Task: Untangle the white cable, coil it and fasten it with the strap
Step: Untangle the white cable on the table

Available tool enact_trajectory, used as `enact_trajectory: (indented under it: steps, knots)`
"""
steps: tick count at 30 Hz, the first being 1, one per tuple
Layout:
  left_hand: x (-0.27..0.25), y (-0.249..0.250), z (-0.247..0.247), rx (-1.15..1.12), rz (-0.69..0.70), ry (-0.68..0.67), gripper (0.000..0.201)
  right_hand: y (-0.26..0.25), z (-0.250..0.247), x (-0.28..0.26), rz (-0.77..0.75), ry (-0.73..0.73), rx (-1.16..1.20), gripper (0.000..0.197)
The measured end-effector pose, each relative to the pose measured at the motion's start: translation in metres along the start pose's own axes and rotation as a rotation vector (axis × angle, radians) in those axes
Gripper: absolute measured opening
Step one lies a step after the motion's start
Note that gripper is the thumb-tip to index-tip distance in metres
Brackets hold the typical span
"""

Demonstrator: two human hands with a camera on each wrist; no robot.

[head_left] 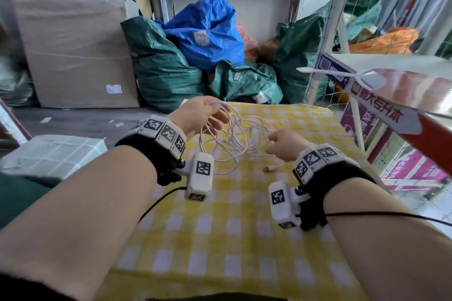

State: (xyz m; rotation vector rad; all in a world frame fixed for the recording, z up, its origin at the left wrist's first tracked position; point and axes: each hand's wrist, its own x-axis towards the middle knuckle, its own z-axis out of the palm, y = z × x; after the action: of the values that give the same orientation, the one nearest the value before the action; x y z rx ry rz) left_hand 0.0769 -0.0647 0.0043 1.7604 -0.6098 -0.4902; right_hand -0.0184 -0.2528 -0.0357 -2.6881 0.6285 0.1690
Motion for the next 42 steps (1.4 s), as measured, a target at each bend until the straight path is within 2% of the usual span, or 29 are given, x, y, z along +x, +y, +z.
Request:
enact_trajectory:
  steps: [7, 10, 12, 14, 17, 19, 22, 25, 28, 30, 34, 38, 42]
  knots:
    - [-0.001, 0.022, -0.007, -0.138, 0.053, 0.062, 0.023, -0.004, -0.016, 0.003, -0.015, 0.297, 0.042, 0.040]
    - [-0.004, 0.023, -0.010, 0.006, -0.007, 0.040, 0.012, -0.004, -0.019, 0.003, -0.032, 0.372, 0.068, 0.036]
    - [-0.007, 0.018, -0.012, 0.172, -0.062, 0.003, 0.018, -0.002, -0.018, 0.001, -0.038, 0.399, 0.072, 0.029]
    - [-0.009, 0.012, -0.015, 0.288, -0.115, -0.035, 0.025, 0.002, -0.016, 0.002, -0.030, 0.376, 0.065, 0.030]
    - [-0.009, 0.004, -0.020, 0.405, -0.209, -0.080, 0.033, 0.003, -0.012, 0.003, 0.009, 0.237, 0.021, 0.041]
    - [-0.009, 0.000, -0.023, 0.501, -0.289, -0.130, 0.034, 0.003, -0.011, 0.003, 0.021, 0.192, -0.013, 0.040]
    - [-0.013, -0.005, -0.023, 0.661, -0.422, -0.206, 0.037, 0.008, -0.010, 0.004, 0.039, 0.179, 0.012, 0.031]
    - [-0.015, -0.012, -0.021, 0.655, -0.486, -0.221, 0.041, 0.011, -0.009, 0.002, 0.071, 0.198, 0.033, 0.025]
    - [-0.018, -0.014, -0.017, 0.653, -0.507, -0.233, 0.044, 0.015, -0.007, 0.000, 0.125, 0.210, 0.050, 0.031]
    - [-0.021, -0.010, -0.012, 0.717, -0.495, -0.252, 0.039, 0.019, -0.004, 0.000, 0.181, 0.153, 0.027, 0.034]
    - [-0.015, -0.008, -0.006, 0.922, -0.377, -0.264, 0.033, 0.025, 0.002, 0.003, 0.226, 0.009, -0.010, 0.035]
    - [-0.008, -0.008, -0.002, 0.950, -0.278, -0.215, 0.032, 0.031, 0.004, 0.005, 0.216, -0.076, -0.082, 0.033]
    - [-0.006, -0.005, 0.007, 0.967, -0.140, -0.199, 0.031, 0.033, 0.005, 0.002, 0.195, -0.100, -0.017, 0.033]
